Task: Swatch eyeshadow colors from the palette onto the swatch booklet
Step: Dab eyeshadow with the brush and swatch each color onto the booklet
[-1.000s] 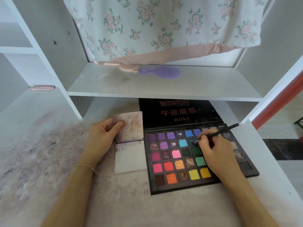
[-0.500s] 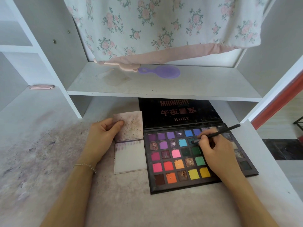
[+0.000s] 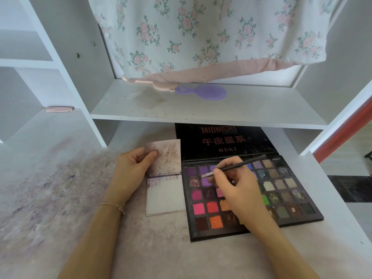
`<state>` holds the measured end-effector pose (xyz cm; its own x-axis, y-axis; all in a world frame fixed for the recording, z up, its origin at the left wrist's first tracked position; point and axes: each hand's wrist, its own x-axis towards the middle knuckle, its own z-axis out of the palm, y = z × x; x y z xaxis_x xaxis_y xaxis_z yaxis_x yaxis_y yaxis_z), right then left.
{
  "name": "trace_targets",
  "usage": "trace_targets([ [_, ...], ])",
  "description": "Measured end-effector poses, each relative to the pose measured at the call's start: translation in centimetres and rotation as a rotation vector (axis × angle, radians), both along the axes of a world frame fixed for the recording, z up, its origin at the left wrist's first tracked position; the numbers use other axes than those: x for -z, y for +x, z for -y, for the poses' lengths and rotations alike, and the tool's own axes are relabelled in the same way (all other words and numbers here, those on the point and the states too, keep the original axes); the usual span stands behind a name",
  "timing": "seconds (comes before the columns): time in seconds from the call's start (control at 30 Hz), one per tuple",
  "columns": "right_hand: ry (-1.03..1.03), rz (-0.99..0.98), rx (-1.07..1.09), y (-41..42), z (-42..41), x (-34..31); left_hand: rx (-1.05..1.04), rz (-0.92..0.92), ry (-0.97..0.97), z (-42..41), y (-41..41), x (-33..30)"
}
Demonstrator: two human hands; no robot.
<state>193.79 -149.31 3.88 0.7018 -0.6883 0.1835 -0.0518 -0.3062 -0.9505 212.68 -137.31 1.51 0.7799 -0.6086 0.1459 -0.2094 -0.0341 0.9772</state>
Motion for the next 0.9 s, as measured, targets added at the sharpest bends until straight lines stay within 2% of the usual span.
trace_targets([
  [0.1,-0.037,-0.033,-0.059,1.4,-1.2,0.0,-0.011,-0.002,0.012,0.0,0.1,0.1],
  [0.27,0.021,-0.066,-0.175,3.5,-2.8,0.1,0.009,0.002,0.052,-0.1,0.2,0.1],
  [0.9,-0.047,-0.16,-0.16,4.3,-3.2,1.3,0.028,-0.021,-0.007,0.0,-0.2,-0.3],
])
